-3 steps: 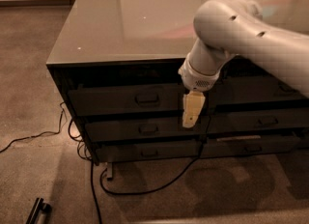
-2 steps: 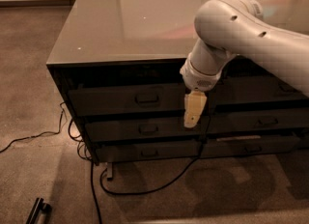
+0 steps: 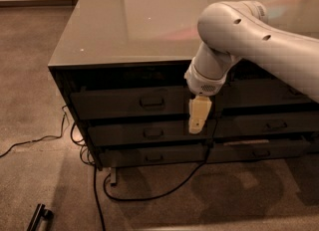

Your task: Open top drawer

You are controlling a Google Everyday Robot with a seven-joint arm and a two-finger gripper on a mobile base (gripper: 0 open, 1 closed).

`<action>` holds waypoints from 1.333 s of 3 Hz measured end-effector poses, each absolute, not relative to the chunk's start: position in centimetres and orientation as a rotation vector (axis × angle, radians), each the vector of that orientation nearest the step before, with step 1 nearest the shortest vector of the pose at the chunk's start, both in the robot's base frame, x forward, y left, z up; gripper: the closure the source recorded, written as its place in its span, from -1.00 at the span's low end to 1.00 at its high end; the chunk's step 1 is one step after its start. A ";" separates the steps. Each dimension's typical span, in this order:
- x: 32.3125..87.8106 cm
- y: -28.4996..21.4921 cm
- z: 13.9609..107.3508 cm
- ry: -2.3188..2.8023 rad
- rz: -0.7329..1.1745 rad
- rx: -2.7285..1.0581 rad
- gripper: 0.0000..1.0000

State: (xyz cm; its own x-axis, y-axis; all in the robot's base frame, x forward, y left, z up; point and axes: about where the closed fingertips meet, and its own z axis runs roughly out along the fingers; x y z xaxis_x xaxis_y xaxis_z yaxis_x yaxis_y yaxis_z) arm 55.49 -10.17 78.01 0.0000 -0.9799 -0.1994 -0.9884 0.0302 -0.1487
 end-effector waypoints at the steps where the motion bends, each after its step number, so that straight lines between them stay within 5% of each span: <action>1: 57.4 -9.8 75.6 2.064 0.053 -2.000 -1.00; 4: 63.0 -7.2 69.6 1.990 0.116 -1.961 -1.00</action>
Offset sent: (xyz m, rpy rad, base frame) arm 0.0656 0.0106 -0.0796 0.0896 -0.0514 -0.0641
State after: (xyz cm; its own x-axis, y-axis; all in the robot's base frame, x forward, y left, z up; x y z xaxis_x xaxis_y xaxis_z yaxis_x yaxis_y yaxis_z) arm 63.04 -7.17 69.61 0.0137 -0.9547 -0.2972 -0.9827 0.0421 -0.1803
